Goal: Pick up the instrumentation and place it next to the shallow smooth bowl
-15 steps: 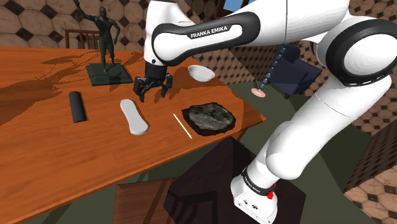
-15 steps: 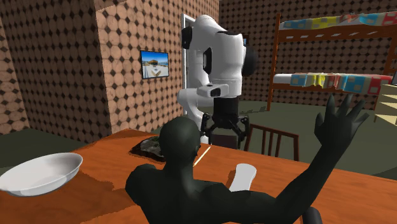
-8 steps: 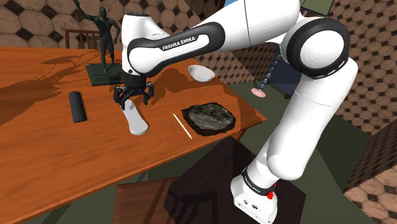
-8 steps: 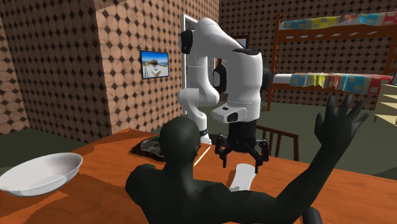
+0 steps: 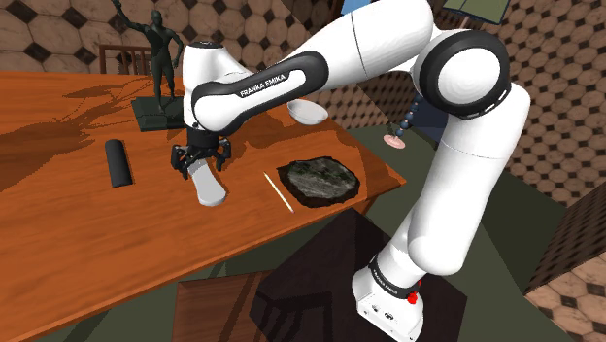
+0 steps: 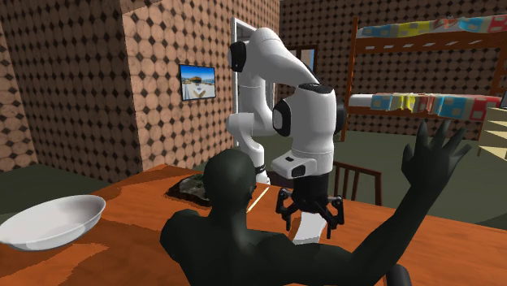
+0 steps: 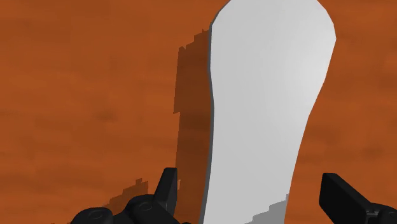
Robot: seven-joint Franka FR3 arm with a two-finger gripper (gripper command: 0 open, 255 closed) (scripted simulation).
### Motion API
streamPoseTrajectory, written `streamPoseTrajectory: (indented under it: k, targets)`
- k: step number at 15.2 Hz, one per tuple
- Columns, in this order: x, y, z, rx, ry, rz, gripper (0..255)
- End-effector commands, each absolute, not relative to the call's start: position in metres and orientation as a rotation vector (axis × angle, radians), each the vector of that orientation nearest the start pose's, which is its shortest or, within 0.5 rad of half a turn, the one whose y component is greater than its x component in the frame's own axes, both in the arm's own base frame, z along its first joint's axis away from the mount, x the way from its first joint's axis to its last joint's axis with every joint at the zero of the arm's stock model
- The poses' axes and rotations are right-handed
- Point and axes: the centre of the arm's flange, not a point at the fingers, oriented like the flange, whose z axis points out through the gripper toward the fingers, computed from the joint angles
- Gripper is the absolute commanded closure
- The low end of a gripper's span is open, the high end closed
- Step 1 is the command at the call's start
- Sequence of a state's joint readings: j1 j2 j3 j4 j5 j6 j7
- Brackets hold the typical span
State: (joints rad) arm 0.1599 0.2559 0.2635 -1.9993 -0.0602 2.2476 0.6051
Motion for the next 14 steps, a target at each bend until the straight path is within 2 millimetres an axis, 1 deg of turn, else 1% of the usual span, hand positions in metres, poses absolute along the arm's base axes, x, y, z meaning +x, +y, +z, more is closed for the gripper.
streamPoseTrajectory:
  k: [1,7,8,14]
  targets:
    - [0.5459,0.2393,0.3335,-3.115,0.237,0.011,0]
    - [0.5459,0.2393,0.3336,-3.115,0.237,0.011,0]
    - [0.5459,0.2393,0.3336,-3.115,0.237,0.011,255]
    - [0.5459,0.2393,0.3336,-3.115,0.237,0.011,255]
